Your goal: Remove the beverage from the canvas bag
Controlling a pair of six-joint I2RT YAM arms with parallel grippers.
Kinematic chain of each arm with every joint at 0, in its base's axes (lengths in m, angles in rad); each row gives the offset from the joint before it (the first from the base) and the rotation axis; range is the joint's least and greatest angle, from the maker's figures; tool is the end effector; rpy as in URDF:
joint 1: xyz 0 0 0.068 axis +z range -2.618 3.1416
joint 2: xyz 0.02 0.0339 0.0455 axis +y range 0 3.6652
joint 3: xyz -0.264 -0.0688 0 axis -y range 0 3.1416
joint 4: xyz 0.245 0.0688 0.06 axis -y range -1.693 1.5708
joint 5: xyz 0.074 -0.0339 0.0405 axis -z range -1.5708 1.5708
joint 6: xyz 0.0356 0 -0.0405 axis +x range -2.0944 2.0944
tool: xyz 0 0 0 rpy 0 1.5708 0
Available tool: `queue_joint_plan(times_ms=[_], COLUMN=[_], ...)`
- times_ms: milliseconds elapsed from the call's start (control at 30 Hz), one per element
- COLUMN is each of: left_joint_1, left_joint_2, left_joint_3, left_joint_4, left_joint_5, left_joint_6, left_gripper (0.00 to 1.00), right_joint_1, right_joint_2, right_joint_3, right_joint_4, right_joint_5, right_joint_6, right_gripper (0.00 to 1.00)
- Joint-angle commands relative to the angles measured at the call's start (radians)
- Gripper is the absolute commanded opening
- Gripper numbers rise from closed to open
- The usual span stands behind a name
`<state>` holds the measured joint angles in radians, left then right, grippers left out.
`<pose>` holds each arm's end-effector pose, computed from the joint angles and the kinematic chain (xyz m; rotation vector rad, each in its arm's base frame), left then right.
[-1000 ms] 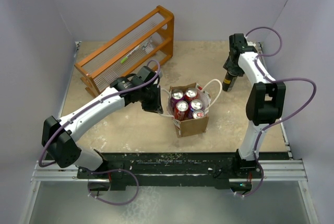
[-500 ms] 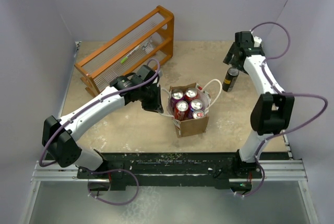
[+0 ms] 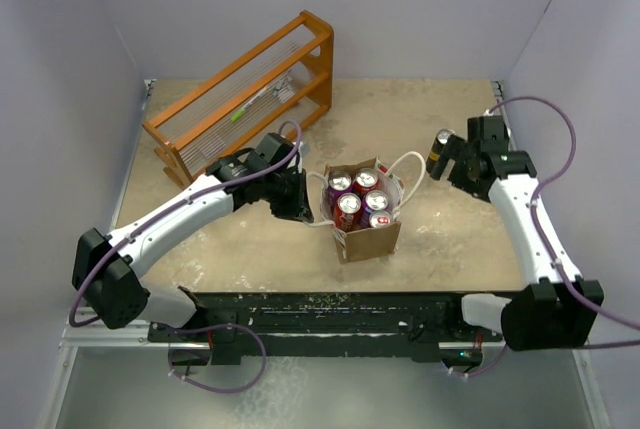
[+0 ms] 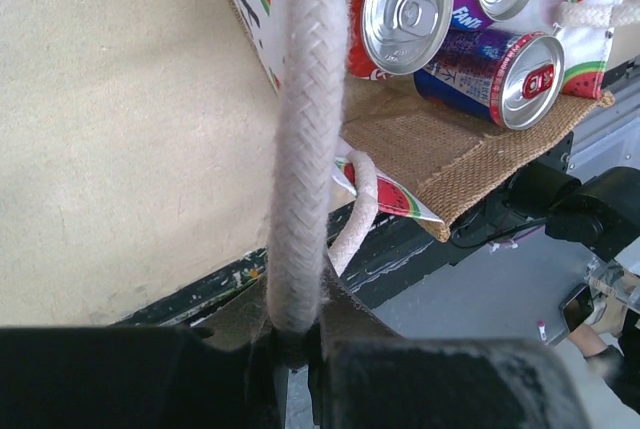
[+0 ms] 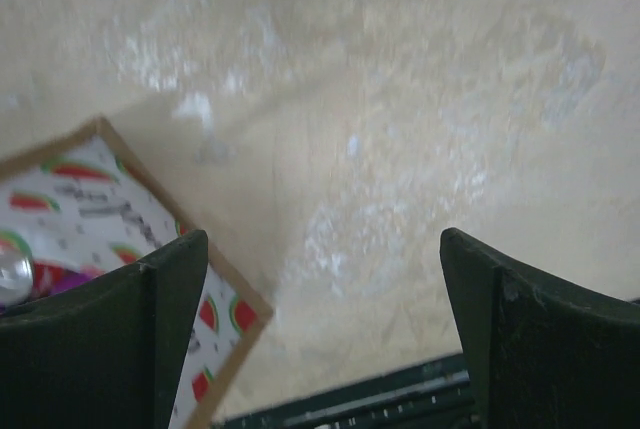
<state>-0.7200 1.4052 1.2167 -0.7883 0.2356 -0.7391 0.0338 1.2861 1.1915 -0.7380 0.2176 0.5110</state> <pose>0.2119 -0.1969 0.2969 0.0731 2.7416 -0.8009 0.2687 0.0014 0.3230 0.6590 2.2847 -0.0027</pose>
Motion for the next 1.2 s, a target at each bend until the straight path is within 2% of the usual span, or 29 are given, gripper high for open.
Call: queue_joint_plan(times_ms=[0, 133, 333, 400, 467, 567, 667, 900, 1067, 1167], left_joint_1=[0.006, 0.006, 0.005, 0.006, 0.006, 0.006, 0.006, 0.005, 0.006, 0.006], left_joint_2=[-0.044, -0.057, -0.078, -0.079, -0.079, -0.081, -0.086, -0.104, -0.112, -0.107], left_joint_3=[-0.023, -0.031, -0.043, -0.047, -0.049, -0.048, -0.050, -0.069, -0.075, -0.076], left_joint_4=[0.060, 0.069, 0.091, 0.100, 0.108, 0.112, 0.123, 0.128, 0.127, 0.126], left_joint_5=[0.028, 0.031, 0.031, 0.034, 0.040, 0.042, 0.042, 0.037, 0.036, 0.034], left_joint_6=[0.007, -0.004, -0.020, -0.027, -0.031, -0.037, -0.045, -0.061, -0.066, -0.066], left_gripper=[0.00, 0.00, 0.00, 0.00, 0.00, 0.00, 0.00, 0.00, 0.00, 0.00], right_joint_1=[0.074, 0.148, 0.163, 0.163, 0.167, 0.185, 0.231, 0.507, 0.588, 0.603], right_joint_2=[-0.134, -0.217, -0.201, -0.182, -0.163, -0.157, -0.148, -0.019, 0.084, 0.103], right_joint_3=[-0.056, -0.041, 0.247, 0.320, 0.362, 0.335, 0.283, 0.289, 0.318, 0.293], right_joint_4=[-0.144, -0.206, -0.330, -0.319, -0.289, -0.197, -0.117, -0.105, -0.264, -0.286], right_joint_5=[-0.115, -0.134, 0.002, -0.059, -0.202, -0.414, -0.522, -0.431, -0.235, -0.178], right_joint_6=[-0.015, 0.012, -0.012, -0.052, -0.082, -0.075, -0.028, -0.049, -0.138, -0.155], right_gripper=[0.99, 0.99, 0.99, 0.98, 0.97, 0.97, 0.98, 0.98, 0.98, 0.97])
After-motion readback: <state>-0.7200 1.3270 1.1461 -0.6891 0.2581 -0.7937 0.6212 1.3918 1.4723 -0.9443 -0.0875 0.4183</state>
